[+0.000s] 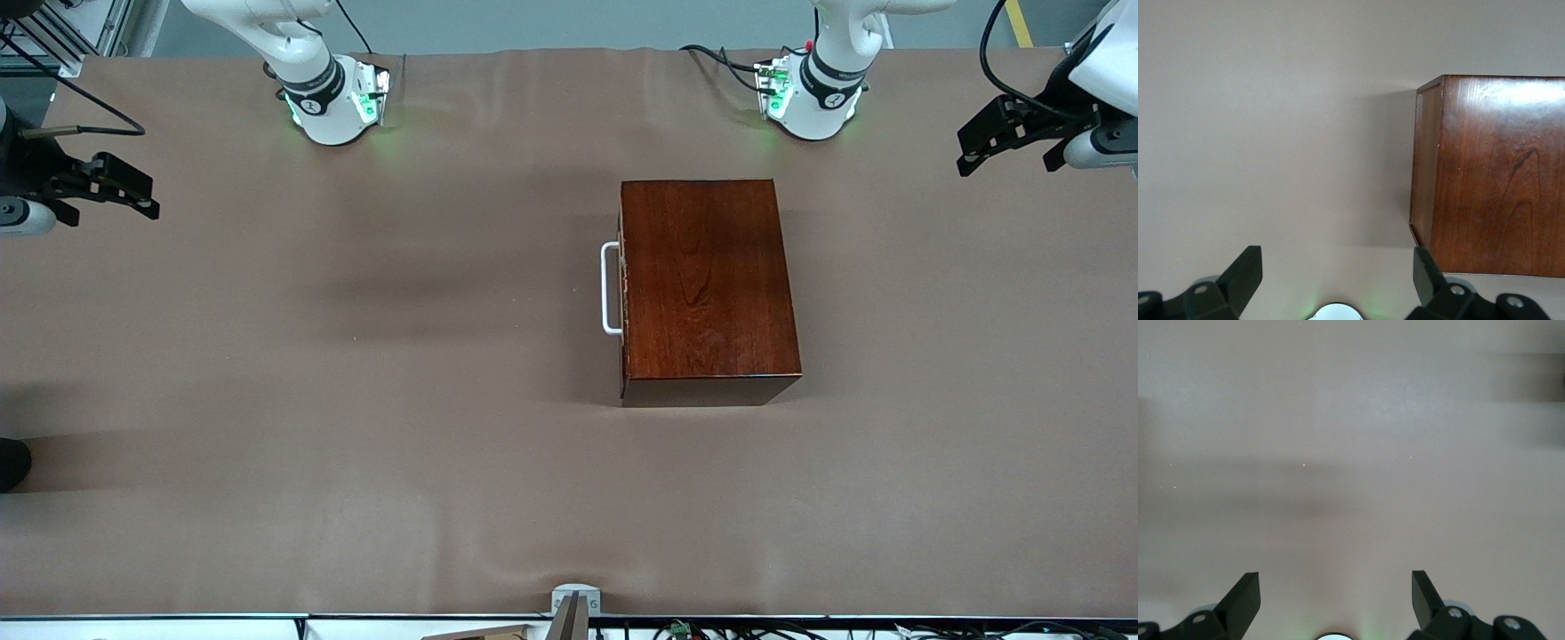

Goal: Open drawer, take yellow block, close drawer

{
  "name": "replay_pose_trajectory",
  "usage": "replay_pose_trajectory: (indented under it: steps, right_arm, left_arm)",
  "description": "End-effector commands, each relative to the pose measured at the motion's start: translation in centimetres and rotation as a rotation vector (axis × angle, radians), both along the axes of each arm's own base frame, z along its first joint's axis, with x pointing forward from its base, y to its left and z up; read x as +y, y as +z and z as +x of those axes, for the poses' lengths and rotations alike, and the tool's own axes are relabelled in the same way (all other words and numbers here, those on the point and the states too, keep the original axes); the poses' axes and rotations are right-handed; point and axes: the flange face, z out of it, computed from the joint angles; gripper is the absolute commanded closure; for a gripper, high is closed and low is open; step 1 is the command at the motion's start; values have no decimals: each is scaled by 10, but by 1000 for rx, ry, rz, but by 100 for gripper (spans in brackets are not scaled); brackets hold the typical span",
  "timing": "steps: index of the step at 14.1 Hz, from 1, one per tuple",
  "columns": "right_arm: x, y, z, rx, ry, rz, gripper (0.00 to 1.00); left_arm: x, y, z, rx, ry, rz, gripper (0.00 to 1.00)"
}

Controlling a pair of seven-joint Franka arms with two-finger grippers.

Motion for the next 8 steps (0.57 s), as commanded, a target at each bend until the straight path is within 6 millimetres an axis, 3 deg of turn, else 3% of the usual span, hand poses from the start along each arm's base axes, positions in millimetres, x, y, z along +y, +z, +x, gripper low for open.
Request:
replay_pose_trajectory:
  steps: [1, 8]
  right_arm:
    - [-1, 3, -2, 0, -2, -9, 0]
    - [-2, 2, -2, 1, -3, -8, 0]
  left_arm:
    - [1, 5, 1, 5, -25, 22, 0]
    - [2, 11, 2, -7, -19, 14, 0]
